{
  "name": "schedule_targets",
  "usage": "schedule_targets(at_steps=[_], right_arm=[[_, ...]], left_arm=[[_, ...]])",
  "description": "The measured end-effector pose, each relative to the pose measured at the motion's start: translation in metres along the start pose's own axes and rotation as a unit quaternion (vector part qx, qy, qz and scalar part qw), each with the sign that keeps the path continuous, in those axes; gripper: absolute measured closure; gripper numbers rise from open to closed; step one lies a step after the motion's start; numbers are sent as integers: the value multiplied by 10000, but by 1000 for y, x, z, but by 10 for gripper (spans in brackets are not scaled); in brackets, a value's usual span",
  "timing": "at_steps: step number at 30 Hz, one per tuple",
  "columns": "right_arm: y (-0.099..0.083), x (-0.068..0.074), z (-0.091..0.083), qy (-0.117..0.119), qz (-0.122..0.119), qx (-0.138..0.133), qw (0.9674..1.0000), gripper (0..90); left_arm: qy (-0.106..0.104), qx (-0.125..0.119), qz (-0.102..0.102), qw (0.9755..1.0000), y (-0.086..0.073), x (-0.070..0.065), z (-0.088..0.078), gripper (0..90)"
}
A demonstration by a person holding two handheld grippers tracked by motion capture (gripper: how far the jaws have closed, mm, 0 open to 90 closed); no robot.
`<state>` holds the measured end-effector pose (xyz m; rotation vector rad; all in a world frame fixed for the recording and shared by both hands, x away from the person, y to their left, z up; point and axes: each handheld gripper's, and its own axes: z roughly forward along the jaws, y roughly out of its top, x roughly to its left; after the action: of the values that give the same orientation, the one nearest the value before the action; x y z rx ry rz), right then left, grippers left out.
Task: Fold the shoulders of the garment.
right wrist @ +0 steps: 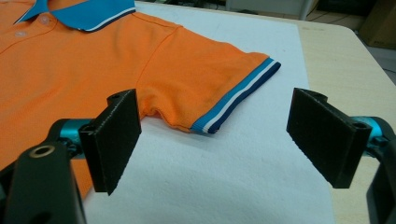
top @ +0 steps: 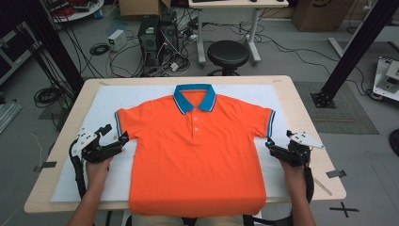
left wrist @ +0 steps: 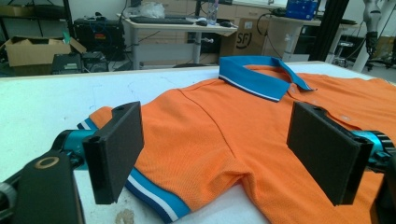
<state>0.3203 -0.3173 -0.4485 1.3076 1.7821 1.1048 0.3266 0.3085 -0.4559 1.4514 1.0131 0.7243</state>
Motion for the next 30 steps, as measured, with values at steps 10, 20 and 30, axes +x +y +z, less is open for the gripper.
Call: schedule_targets(at_steps=[10,20,30], right_arm=[[0,-2,1,52,114,45,9999,178],[1,-3,2,217,38,99,9997,178],[2,-5,3,353,271,196,9988,177]], left_arm=[[26,103,-6,9999,1,0,2,188],[-78,150,37,9998,1,1,3,188],[-91,208,49,9997,2,0,4,188]])
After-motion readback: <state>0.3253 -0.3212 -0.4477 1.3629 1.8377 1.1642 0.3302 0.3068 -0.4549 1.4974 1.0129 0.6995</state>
